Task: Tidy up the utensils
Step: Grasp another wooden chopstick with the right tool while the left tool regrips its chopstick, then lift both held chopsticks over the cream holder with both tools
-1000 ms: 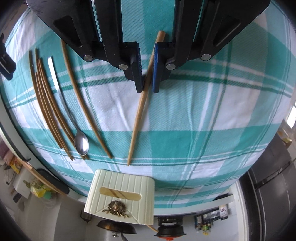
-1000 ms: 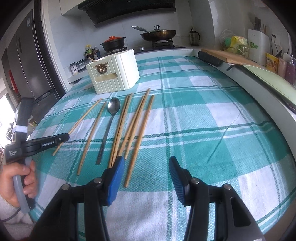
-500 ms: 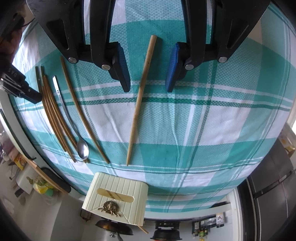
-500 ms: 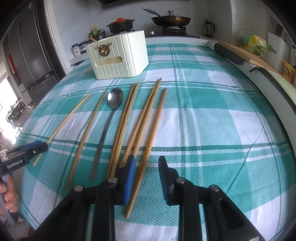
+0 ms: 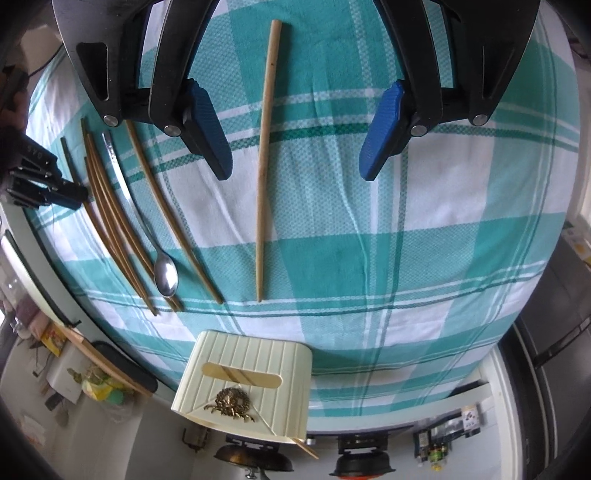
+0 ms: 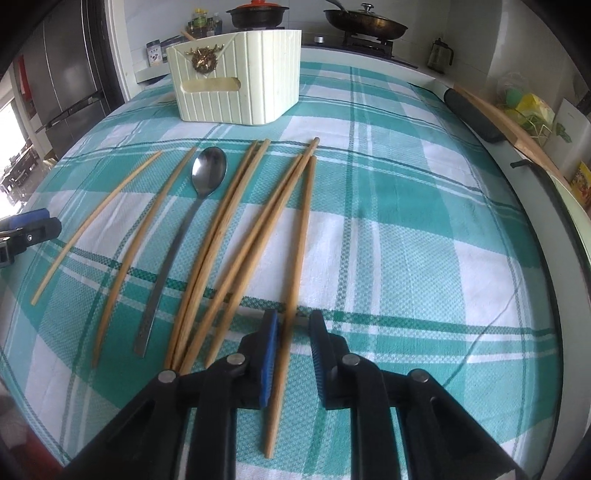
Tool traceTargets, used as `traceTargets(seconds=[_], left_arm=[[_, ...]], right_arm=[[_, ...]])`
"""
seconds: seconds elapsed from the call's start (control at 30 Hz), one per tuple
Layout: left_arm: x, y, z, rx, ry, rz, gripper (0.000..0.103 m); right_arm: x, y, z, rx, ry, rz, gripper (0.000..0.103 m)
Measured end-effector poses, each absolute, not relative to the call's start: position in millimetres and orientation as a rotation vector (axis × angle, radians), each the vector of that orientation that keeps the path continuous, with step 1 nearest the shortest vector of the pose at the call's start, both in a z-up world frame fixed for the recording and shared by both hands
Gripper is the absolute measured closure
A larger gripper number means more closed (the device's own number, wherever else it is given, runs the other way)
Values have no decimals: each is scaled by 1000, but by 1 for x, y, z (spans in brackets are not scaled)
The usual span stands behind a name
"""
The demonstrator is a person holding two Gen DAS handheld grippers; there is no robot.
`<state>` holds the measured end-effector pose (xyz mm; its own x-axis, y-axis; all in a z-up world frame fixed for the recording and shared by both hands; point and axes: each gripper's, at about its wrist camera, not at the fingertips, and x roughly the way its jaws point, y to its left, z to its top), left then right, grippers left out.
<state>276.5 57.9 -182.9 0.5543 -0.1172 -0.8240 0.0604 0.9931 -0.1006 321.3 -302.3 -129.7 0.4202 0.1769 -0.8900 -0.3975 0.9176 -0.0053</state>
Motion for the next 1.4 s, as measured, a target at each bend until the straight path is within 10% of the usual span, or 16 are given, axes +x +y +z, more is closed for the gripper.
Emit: traceTargets(seconds=[0.47,0.7,1.4], left_arm=[[357,36,-199,61,1074,-158,48],[376,15,-198,123,1066,-190,98],[292,60,-51,-152,690,-218,99]], right_arm=[[418,-283,-137,-226,1152,421,84],[455,-267,-140,-210,1153,431,89],[352,-316,29,9,675,528,96]])
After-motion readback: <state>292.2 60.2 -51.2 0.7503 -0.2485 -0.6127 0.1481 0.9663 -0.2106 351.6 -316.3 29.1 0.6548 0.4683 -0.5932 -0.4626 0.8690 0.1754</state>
